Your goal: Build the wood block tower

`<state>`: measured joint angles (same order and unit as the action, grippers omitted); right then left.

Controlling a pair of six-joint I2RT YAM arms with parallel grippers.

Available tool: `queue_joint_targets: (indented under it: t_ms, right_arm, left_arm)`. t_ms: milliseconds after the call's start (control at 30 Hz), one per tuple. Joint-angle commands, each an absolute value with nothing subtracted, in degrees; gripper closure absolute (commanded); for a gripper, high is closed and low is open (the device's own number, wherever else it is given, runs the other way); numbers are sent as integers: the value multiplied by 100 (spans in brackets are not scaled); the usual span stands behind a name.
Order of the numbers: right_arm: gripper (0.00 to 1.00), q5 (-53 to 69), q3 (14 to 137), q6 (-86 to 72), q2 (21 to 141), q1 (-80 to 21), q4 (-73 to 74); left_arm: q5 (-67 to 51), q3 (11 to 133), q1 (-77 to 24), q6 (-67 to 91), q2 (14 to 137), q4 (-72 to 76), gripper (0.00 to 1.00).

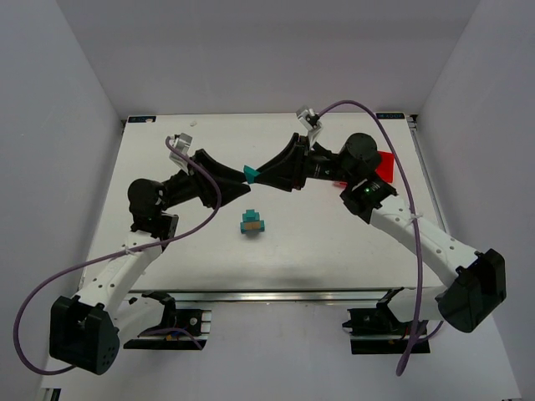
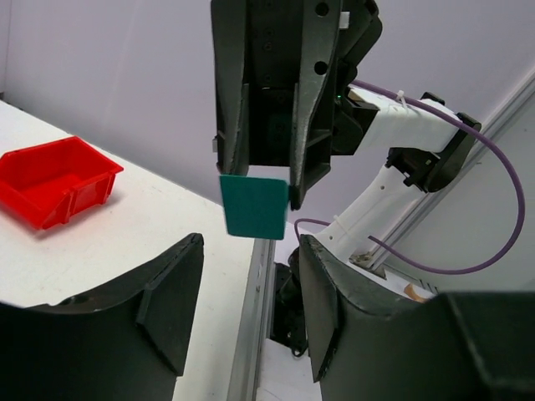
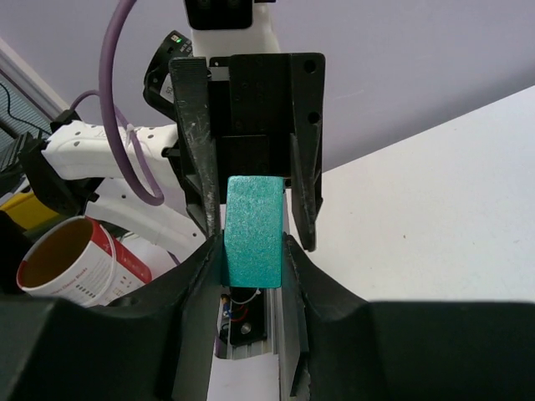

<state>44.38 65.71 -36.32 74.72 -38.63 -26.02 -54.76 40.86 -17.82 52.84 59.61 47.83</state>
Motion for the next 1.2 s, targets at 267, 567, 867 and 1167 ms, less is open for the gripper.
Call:
queue_joint_targets:
  t_ms: [267, 567, 867, 1167]
  right_arm:
    - [100, 4290, 6425, -3709, 7717, -3902, -3296]
    - [100, 4149, 6232, -3507, 7708, -3964, -3384]
    - [100, 4166, 6038, -3674, 7699, -4025, -3717]
    - [100, 3534, 5722, -4034, 7524, -4025, -4359]
  left_arm:
    - [-5379, 4149, -1802, 5642, 5985, 4975, 61]
    - [-4975, 4078, -1802, 5783, 5862, 5026, 68]
    - [-4843, 4087, -1811, 5819, 5862, 5001, 48]
    - [-4983, 4017, -1811, 5845, 5827, 5001, 33]
